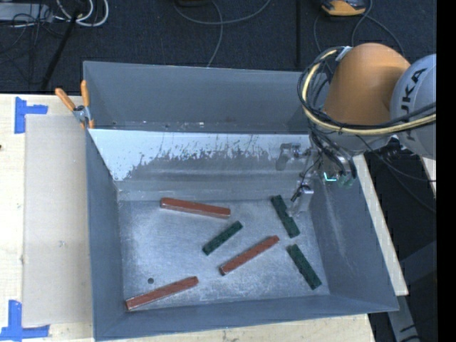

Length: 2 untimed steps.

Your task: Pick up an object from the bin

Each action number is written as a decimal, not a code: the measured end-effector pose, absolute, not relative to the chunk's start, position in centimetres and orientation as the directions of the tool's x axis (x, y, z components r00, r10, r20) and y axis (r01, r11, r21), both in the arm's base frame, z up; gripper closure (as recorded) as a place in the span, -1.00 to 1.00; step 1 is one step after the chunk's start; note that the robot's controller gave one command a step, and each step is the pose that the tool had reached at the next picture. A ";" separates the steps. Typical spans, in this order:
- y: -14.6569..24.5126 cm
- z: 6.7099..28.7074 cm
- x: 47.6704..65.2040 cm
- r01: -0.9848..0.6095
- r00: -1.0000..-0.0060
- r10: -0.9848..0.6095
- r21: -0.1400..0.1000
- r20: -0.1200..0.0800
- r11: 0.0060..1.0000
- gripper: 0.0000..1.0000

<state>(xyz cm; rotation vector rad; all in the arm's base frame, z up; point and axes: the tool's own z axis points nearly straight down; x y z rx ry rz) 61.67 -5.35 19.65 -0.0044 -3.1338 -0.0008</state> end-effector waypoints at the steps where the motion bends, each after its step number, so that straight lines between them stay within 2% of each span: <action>1: -4.5 6.6 56.7 0.006 -1.000 0.006 0.000 0.009 1.000 -1.00; 2: -3.9 6.9 50.3 -0.050 -0.999 -0.050 0.001 0.009 0.999 -1.00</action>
Offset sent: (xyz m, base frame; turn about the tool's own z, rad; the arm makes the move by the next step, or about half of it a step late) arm -0.0468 0.0087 -0.1265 0.0036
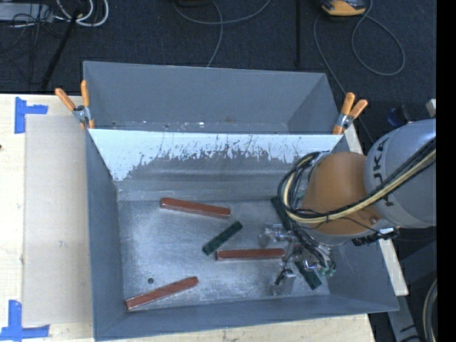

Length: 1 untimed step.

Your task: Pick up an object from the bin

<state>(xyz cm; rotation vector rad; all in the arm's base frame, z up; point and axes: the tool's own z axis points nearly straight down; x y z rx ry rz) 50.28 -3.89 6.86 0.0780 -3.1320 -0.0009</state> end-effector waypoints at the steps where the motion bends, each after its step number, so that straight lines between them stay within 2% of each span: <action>1: -3.9 6.9 50.6 -0.052 -0.999 -0.052 0.000 0.003 0.999 1.00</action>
Offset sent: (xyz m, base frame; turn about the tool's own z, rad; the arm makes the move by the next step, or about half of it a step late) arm 0.0000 0.0000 0.0000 0.0000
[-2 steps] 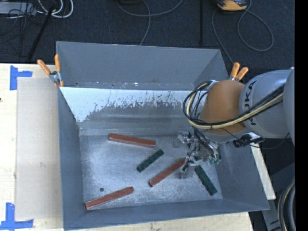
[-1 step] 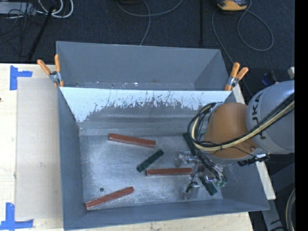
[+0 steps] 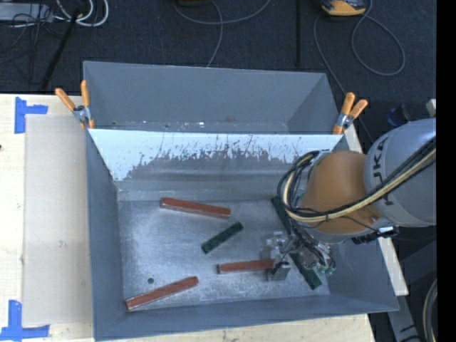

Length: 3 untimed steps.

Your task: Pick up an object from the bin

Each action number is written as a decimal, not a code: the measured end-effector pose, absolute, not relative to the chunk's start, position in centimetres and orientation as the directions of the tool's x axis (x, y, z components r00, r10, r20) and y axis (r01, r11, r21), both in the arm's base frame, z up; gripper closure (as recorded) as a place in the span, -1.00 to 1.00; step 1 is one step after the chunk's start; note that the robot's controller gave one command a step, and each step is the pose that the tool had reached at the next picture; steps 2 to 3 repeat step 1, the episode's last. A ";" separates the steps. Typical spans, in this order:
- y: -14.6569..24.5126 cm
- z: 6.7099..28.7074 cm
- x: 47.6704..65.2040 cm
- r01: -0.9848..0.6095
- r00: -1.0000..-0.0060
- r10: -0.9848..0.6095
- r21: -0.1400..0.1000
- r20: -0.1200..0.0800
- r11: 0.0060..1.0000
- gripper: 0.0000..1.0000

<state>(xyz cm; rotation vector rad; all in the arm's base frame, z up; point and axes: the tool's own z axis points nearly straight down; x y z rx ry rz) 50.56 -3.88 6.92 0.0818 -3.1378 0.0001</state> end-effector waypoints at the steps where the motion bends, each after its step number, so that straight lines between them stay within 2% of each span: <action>1: 7.3 21.1 51.1 -0.073 -0.997 -0.073 0.003 -0.009 0.997 1.00; 3: 7.3 21.1 51.1 -0.073 -0.997 -0.073 0.003 -0.009 0.997 1.00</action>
Offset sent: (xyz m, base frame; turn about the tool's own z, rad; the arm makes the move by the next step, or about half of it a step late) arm 0.0042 0.1073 0.1375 -0.0136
